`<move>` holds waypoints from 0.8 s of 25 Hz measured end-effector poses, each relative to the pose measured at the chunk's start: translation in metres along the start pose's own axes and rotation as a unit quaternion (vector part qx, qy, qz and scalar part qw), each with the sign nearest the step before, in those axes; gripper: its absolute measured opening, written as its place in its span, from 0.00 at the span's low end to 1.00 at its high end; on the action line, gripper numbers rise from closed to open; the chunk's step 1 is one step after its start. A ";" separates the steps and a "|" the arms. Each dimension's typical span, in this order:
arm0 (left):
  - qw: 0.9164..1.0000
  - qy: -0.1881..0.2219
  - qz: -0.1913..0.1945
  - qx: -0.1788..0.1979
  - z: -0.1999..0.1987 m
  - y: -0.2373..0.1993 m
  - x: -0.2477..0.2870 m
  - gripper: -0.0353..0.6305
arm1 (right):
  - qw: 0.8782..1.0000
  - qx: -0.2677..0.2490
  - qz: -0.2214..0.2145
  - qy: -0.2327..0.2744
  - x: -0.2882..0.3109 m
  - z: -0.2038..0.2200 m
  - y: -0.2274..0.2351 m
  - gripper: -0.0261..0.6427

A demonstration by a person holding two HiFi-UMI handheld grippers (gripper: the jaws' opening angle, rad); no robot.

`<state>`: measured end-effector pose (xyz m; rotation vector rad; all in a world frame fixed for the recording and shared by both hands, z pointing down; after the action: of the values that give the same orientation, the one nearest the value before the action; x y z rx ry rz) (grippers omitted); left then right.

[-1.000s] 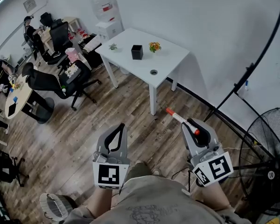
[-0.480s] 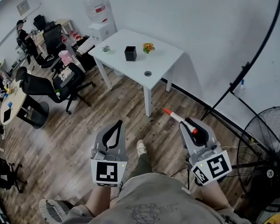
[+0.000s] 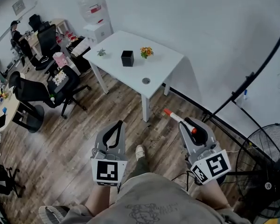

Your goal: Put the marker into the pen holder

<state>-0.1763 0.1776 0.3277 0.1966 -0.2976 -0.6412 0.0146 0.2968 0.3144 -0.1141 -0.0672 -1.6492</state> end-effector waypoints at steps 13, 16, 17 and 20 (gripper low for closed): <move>0.999 -0.013 0.032 -0.009 0.000 -0.114 0.159 0.05 | 0.999 -0.012 0.015 -0.031 0.177 -0.030 0.063 0.19; 0.999 -0.014 0.040 -0.002 0.002 -0.139 0.187 0.05 | 0.999 -0.013 0.021 -0.032 0.213 -0.036 0.071 0.19; 0.999 -0.014 0.040 -0.001 0.003 -0.147 0.195 0.05 | 0.999 -0.013 0.022 -0.032 0.224 -0.037 0.074 0.19; 0.999 -0.016 0.035 -0.007 0.005 -0.168 0.216 0.05 | 0.999 -0.014 0.021 -0.037 0.254 -0.037 0.083 0.19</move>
<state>-0.1076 -0.0870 0.3327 0.1627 -0.3292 -0.5769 0.0756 0.0342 0.3046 -0.1964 -0.0982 -1.6046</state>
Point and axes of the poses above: the fingertips, and each gripper's own axes: x forward along the fingers, y to its right, z out of its underside, the point moved 4 cm from there along -x, backward along the fingers, and after that the axes turned 6 degrees about -y, right-handed, at the moved point
